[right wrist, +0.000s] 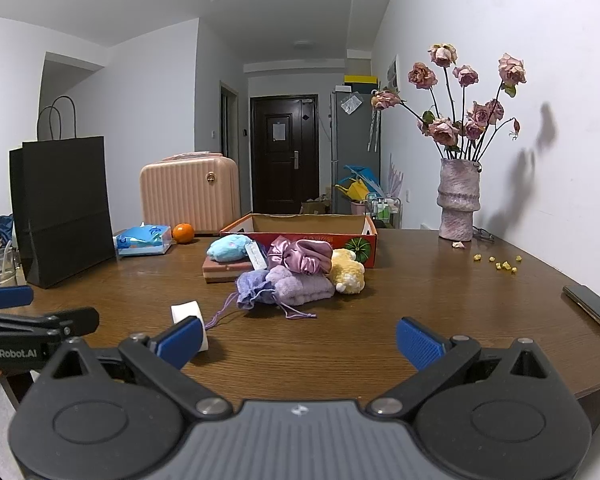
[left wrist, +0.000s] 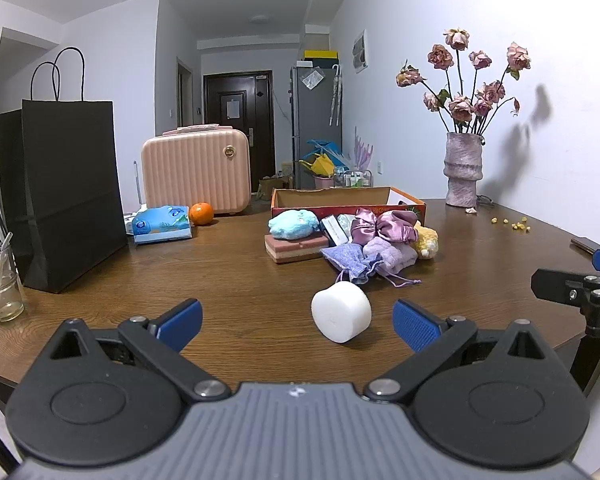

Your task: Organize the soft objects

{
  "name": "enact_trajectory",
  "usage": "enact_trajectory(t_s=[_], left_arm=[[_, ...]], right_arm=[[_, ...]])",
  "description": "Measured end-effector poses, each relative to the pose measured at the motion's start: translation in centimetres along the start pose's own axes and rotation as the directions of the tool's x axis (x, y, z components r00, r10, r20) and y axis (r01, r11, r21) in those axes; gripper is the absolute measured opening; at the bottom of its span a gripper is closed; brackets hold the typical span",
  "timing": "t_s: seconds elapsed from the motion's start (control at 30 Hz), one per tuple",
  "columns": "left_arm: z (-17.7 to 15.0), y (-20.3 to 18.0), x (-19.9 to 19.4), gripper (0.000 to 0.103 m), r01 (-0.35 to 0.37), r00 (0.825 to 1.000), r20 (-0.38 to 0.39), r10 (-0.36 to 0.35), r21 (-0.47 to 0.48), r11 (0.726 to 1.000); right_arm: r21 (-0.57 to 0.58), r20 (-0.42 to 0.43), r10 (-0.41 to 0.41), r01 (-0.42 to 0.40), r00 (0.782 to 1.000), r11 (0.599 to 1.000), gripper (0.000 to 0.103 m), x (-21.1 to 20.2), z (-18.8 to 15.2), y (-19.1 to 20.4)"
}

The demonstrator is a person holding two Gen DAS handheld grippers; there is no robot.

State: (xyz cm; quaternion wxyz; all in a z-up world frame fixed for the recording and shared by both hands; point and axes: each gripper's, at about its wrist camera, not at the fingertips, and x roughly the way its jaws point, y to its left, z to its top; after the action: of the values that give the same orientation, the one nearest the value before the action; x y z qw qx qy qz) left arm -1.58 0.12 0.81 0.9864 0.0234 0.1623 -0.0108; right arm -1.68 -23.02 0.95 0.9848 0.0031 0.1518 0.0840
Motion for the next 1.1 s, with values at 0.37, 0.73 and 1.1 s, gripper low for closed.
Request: enact_trajectory(t_s=[0.37, 0.73, 1.1], left_arm=[[-0.05, -0.1, -0.14, 0.103, -0.001, 1.0, 0.001, 0.001, 0.001, 1.0], [-0.07, -0.08, -0.14, 0.103, 0.0, 1.0, 0.002, 0.0, 0.001, 1.0], [-0.05, -0.27, -0.23, 0.103, -0.001, 1.0, 0.003, 0.001, 0.002, 1.0]], right_arm=[[0.0, 0.0, 0.0, 0.0, 1.0, 1.0, 0.103, -0.03, 0.01, 0.01], [0.0, 0.005, -0.001, 0.001, 1.0, 1.0, 0.103, -0.33, 0.15, -0.29], [-0.002, 0.014, -0.003, 0.003, 1.0, 1.0, 0.103, -0.87, 0.49, -0.39]])
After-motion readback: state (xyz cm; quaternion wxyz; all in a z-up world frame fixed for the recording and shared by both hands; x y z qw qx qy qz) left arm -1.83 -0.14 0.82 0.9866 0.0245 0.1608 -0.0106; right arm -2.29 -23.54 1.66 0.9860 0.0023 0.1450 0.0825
